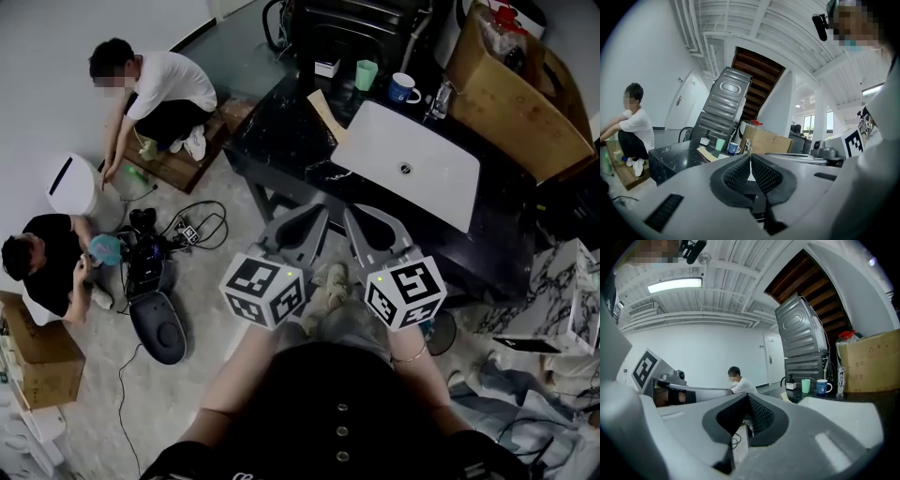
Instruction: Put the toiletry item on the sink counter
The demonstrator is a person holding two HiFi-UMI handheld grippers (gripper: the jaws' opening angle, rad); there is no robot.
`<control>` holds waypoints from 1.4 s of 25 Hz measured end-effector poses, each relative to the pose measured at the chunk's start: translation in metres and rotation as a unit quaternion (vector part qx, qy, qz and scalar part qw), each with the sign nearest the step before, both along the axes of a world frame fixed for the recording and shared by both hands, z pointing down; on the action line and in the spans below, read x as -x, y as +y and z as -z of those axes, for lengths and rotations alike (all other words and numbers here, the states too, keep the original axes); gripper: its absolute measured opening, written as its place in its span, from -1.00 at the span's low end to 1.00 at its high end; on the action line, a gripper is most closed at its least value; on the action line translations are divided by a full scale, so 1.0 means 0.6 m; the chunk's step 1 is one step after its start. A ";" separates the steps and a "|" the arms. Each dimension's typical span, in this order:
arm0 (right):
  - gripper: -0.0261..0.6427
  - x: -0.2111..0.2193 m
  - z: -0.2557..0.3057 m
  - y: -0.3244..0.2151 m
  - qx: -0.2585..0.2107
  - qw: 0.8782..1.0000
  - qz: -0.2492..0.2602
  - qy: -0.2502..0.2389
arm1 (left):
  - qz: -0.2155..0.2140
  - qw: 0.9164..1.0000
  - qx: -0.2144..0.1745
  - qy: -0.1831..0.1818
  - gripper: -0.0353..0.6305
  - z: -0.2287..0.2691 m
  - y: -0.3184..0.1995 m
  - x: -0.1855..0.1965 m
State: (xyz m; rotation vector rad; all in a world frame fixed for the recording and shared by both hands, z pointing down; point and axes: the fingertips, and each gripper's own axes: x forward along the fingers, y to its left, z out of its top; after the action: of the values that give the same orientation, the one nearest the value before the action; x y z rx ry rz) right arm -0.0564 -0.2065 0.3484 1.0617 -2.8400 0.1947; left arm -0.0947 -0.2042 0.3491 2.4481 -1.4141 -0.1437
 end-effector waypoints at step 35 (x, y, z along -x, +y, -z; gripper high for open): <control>-0.91 -0.001 0.005 0.042 -0.005 1.000 0.013 0.001 | -0.011 1.000 -0.005 -0.008 -0.85 0.004 0.036 -0.012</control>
State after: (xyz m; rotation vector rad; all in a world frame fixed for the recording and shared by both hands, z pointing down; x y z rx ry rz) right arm -0.0561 -0.1812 0.3456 1.0255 -2.8539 0.1770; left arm -0.0876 -0.1824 0.3466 2.4772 -1.3949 -0.1273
